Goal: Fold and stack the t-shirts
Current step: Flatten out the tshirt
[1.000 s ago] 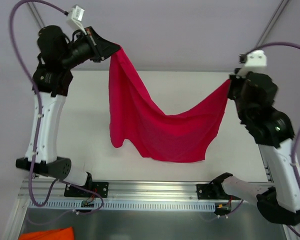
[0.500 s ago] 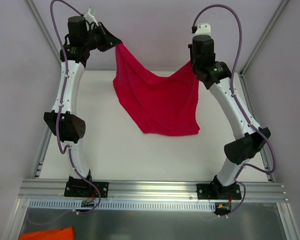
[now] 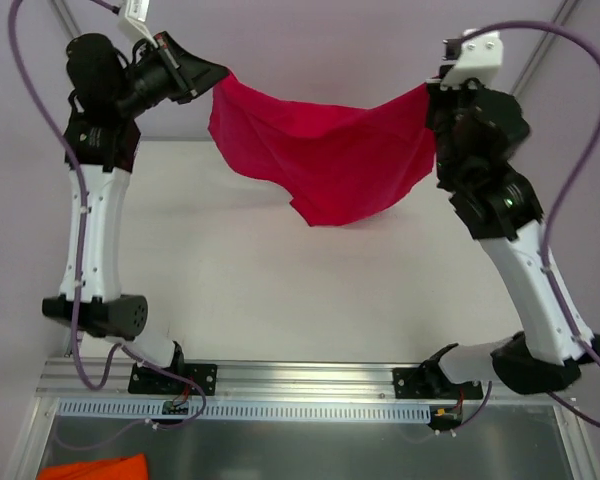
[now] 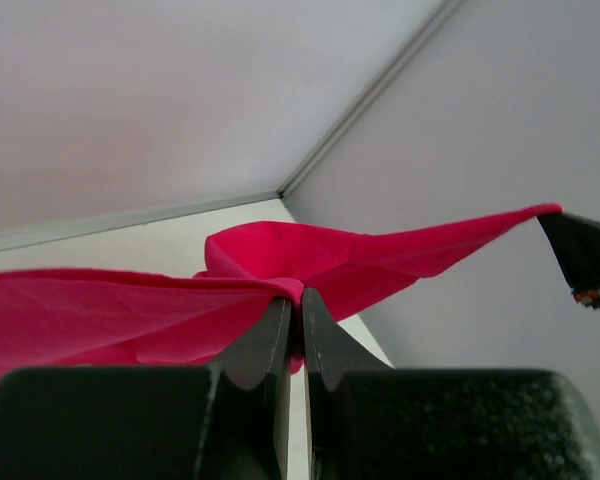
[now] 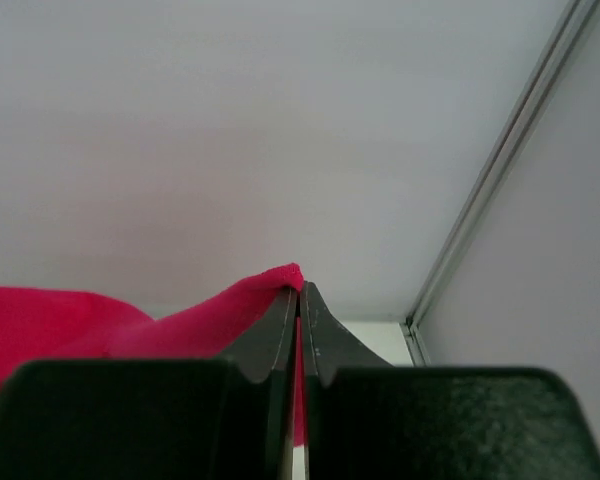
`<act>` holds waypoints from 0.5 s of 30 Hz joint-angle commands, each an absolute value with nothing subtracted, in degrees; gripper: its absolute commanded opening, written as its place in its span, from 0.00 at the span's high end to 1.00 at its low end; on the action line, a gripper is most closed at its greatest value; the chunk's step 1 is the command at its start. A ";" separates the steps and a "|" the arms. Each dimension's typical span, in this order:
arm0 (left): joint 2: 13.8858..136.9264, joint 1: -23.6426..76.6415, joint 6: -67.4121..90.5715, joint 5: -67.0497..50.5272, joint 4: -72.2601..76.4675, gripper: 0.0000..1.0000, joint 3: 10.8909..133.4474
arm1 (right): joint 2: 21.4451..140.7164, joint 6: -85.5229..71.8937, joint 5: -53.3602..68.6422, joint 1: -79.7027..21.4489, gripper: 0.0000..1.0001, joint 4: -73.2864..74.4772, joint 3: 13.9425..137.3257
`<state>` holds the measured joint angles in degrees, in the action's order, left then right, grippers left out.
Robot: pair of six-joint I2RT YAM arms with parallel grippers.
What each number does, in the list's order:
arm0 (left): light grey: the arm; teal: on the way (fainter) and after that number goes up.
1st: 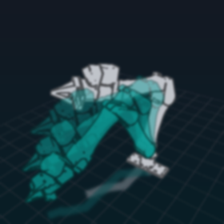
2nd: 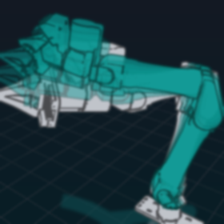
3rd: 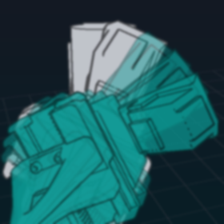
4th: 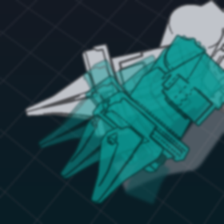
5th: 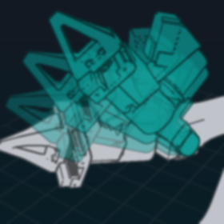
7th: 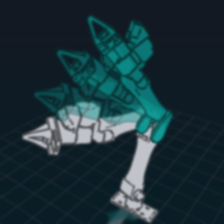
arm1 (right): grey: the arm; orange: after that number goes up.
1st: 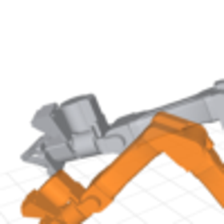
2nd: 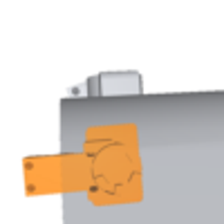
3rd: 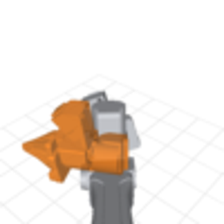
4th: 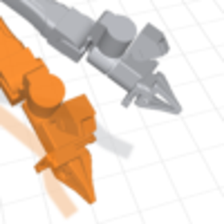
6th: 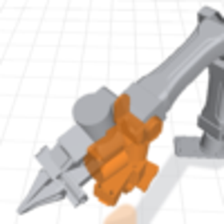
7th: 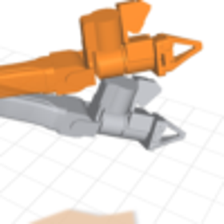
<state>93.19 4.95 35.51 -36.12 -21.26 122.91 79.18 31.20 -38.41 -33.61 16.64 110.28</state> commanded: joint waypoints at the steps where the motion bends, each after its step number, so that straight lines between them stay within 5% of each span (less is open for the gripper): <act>1: 82.37 5.62 34.98 -41.82 -15.56 1.00 119.37 | 69.10 35.85 -42.71 -37.34 0.99 8.26 108.99; 8: 70.07 7.03 35.16 -47.62 -15.38 1.00 111.98 | 59.34 26.11 -34.20 -39.11 0.99 23.44 109.44; 15: 64.16 7.03 34.72 -52.20 -13.89 1.00 113.55 | 47.55 25.31 -36.91 -39.02 0.99 16.88 98.36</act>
<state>64.84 6.81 35.14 -48.27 -17.30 112.55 49.23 26.09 -36.05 -38.68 20.56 100.62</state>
